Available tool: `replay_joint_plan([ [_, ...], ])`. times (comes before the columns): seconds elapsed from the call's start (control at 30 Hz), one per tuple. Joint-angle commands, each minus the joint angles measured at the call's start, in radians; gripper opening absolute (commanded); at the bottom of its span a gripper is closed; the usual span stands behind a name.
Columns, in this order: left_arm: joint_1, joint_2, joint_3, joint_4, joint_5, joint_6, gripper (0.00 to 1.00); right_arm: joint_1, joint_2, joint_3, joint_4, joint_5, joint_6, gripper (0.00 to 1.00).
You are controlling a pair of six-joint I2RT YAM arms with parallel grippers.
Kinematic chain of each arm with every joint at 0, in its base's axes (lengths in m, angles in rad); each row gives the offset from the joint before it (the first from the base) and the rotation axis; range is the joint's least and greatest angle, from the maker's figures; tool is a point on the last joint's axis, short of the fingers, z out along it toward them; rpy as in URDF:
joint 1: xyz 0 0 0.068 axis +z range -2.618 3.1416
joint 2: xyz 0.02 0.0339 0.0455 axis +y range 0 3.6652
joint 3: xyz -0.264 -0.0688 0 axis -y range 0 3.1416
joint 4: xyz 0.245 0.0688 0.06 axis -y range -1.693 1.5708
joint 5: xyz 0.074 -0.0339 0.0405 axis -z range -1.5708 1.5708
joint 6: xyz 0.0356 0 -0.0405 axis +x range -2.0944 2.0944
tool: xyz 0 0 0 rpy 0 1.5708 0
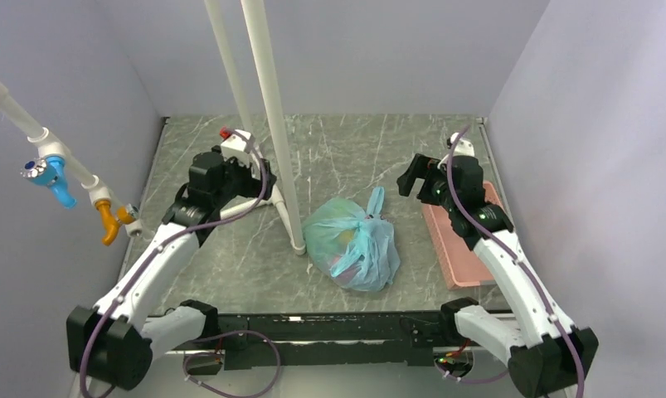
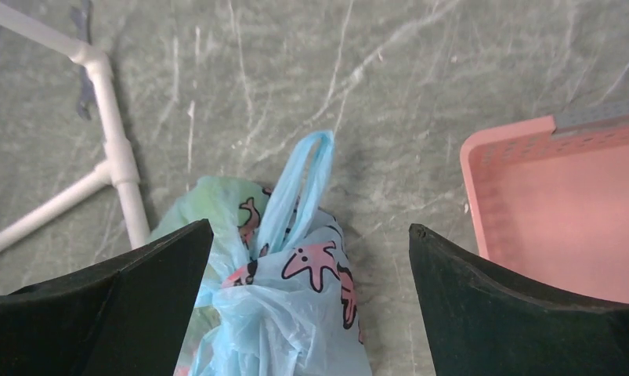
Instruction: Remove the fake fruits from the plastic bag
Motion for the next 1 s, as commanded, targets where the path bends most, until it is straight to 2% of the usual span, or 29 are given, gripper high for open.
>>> replay_joint_plan([
  [0.0,-0.005,-0.148,-0.069,0.141,-0.022,-0.006,0.99,-0.001,-0.111,-0.015,0.094,0.079,0.006,1.0],
  [0.17,-0.016,-0.251,-0.141,0.237,-0.094,0.013,0.99,-0.001,-0.095,0.035,0.049,0.128,0.043,1.0],
  [0.3,-0.03,-0.242,-0.139,0.231,-0.149,-0.003,0.99,-0.002,-0.117,-0.017,0.071,0.151,0.118,1.0],
  [0.47,-0.033,-0.175,-0.084,0.164,-0.16,-0.044,0.99,-0.002,-0.066,-0.036,0.089,-0.069,0.08,1.0],
  [0.6,-0.033,-0.108,-0.043,0.109,-0.109,-0.055,0.99,0.004,-0.003,-0.039,0.107,-0.234,0.053,1.0],
  [0.83,-0.025,-0.043,0.012,0.048,-0.016,-0.055,0.99,0.076,0.136,-0.044,0.1,-0.34,0.01,0.99],
  [0.97,-0.024,0.008,0.025,0.05,0.092,-0.056,0.99,0.203,0.232,-0.025,0.106,-0.315,-0.037,0.94],
])
